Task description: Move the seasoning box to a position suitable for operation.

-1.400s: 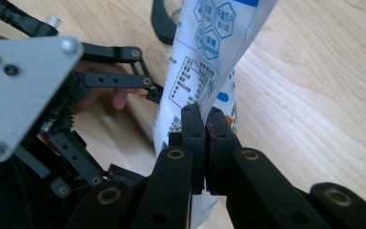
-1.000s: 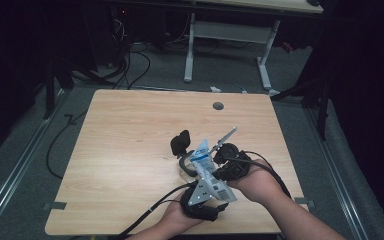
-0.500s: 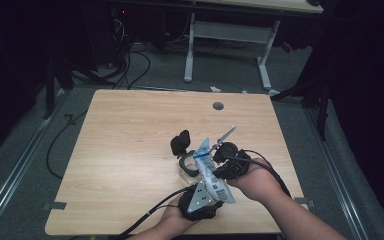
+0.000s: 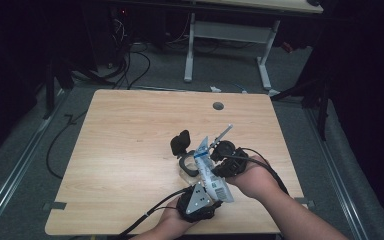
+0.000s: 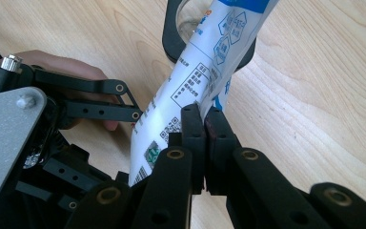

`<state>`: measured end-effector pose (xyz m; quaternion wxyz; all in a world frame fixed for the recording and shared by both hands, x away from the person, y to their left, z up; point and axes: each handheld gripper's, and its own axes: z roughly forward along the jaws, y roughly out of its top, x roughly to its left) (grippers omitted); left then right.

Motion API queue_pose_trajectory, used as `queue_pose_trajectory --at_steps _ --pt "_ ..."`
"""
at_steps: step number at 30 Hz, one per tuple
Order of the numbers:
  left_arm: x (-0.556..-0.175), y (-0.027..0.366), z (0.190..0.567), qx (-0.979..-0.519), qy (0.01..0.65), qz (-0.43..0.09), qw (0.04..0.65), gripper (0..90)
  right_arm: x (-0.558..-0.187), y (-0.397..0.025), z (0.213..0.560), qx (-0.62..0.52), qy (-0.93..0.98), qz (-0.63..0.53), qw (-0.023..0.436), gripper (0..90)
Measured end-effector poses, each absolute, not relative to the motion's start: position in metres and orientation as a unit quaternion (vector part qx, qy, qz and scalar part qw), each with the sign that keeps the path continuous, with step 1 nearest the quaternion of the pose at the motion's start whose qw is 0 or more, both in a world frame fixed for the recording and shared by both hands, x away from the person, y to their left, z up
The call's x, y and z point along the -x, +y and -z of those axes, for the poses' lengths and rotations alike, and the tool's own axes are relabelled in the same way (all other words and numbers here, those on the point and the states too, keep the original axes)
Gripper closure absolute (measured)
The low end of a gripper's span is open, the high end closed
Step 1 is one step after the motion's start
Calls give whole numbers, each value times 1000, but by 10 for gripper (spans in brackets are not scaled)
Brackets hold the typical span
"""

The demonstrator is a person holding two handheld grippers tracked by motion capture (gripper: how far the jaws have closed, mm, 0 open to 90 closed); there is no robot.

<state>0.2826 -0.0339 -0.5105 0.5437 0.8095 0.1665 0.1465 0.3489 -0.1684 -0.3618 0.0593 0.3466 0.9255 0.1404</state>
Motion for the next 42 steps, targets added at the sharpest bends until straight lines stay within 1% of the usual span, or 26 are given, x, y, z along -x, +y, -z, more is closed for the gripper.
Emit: queue_pose_trajectory --at_steps 10,16,23,29,37,39,42 --pt "-282 -26 507 -804 182 -139 549 488 -352 -160 359 -334 930 -138 62 891" --pt "-282 -23 507 -803 177 -137 552 450 -353 -156 358 -329 932 -136 65 891" --pt "-283 -19 506 -798 180 -124 561 450 -354 -155 357 -325 933 -136 68 891" --pt "-281 -19 505 -798 175 -124 563 448 -354 -156 356 -323 935 -134 69 892" --pt "-283 -16 505 -796 171 -119 568 414 -355 -152 355 -317 937 -129 68 892" --pt "-283 -15 505 -795 172 -118 570 417 -356 -151 355 -317 937 -127 72 893" --pt "-284 -14 505 -793 177 -121 570 452 -356 -152 355 -320 936 -130 68 895"
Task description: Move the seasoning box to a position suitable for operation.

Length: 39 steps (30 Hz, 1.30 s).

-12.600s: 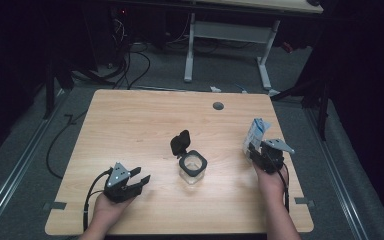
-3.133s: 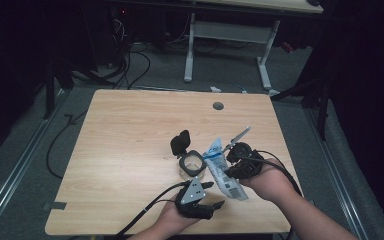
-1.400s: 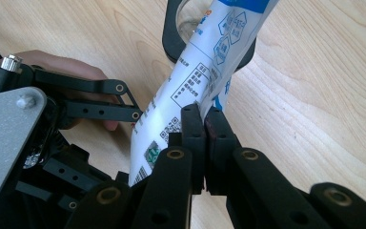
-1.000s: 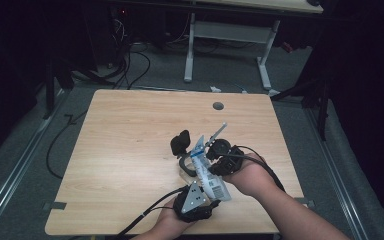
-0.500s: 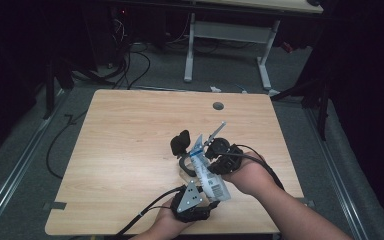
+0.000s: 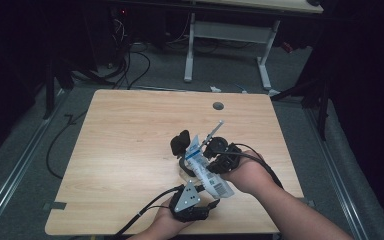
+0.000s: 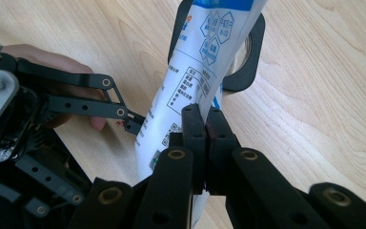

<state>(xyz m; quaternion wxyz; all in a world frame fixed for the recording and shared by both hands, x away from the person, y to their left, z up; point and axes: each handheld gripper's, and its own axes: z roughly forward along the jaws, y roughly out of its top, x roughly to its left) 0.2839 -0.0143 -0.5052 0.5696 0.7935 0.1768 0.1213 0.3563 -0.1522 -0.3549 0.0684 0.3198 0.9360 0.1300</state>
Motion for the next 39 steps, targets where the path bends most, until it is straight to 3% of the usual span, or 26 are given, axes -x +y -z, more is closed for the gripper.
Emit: queue_pose_trajectory --at_steps 6,14,20,31,39 --pt "-284 -15 507 -792 177 -127 571 475 -354 -151 355 -320 936 -132 68 895" --pt "-290 -22 517 -802 179 -135 553 310 -348 -151 347 -325 932 -144 70 896" --pt "-293 -26 517 -800 176 -134 557 312 -346 -152 346 -327 930 -152 65 896" --pt "-288 -31 514 -801 167 -140 558 501 -348 -156 354 -334 930 -141 62 895" --pt "-283 -32 511 -804 172 -147 549 522 -352 -155 357 -335 931 -136 61 895"
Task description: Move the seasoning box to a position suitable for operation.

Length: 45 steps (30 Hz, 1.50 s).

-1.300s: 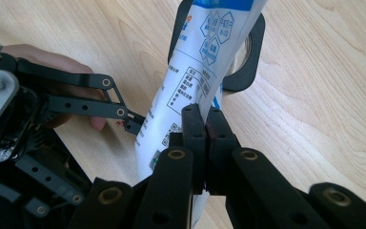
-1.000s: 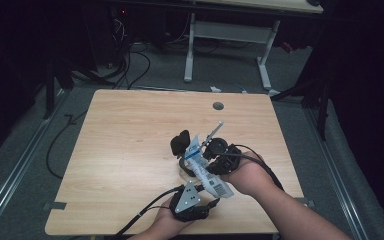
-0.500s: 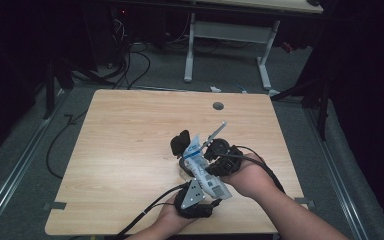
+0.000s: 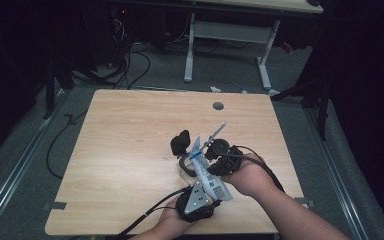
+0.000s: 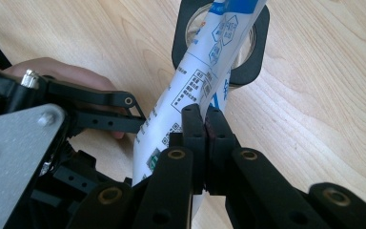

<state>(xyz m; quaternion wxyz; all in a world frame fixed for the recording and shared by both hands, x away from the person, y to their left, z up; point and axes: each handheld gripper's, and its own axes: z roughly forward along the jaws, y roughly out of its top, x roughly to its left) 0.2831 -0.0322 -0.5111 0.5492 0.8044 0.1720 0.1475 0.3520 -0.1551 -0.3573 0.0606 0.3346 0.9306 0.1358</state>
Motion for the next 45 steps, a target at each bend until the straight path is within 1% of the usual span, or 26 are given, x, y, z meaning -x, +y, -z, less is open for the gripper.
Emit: queue_pose_trajectory --at_steps 2,17,45 --pt "-282 -32 509 -804 171 -154 548 523 -353 -155 358 -333 931 -136 62 895" --pt "-282 -29 503 -797 184 -146 556 531 -362 -151 357 -333 931 -136 58 892" --pt "-282 -28 498 -797 178 -149 557 535 -362 -149 353 -330 932 -133 62 890"
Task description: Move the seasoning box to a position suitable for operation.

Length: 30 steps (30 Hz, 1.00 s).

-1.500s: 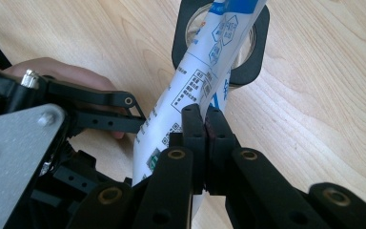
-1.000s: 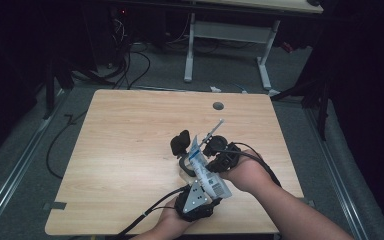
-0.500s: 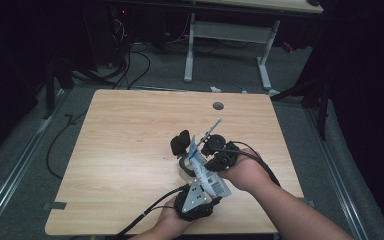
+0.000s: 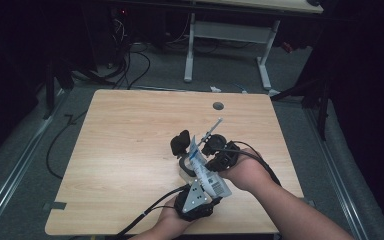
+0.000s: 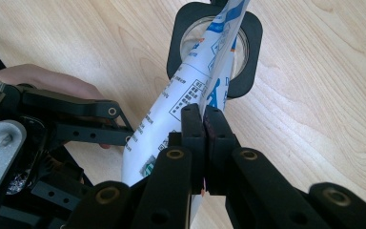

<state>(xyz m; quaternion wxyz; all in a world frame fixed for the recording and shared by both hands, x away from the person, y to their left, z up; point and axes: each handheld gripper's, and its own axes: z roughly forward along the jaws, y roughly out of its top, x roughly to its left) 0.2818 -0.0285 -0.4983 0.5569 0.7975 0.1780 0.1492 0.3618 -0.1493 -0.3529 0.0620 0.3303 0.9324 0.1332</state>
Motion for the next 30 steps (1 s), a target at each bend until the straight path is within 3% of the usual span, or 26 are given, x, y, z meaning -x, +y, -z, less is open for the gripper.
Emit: queue_pose_trajectory --at_steps 30 --pt "-282 -28 496 -797 177 -152 557 538 -364 -146 353 -328 934 -128 62 889"
